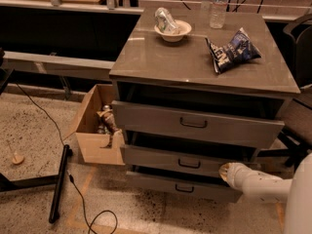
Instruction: Close middle drawer
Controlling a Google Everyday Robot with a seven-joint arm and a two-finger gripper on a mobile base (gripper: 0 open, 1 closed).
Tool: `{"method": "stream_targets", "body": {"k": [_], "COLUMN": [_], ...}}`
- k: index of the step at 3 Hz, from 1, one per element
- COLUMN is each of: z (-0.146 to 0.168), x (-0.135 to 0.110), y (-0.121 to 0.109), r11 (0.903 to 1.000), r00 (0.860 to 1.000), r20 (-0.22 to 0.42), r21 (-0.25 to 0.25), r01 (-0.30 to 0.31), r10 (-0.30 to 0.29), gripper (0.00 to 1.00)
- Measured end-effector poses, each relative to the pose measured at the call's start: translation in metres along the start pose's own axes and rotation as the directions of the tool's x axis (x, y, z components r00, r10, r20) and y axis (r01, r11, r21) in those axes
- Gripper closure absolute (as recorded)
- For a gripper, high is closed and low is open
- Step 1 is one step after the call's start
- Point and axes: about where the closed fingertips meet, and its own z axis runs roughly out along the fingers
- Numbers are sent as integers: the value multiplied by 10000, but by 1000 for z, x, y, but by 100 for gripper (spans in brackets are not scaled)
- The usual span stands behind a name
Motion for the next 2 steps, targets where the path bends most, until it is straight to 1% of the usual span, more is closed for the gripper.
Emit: {"method": "stream_targets", "body": {"k": [2], "z": [13], "x": [13], "y": [-26], "r11": [9996], "r00": [9995], "r20": [-148], "r21": [77], "r01": [280], "r10": [-278], "gripper": [100]}}
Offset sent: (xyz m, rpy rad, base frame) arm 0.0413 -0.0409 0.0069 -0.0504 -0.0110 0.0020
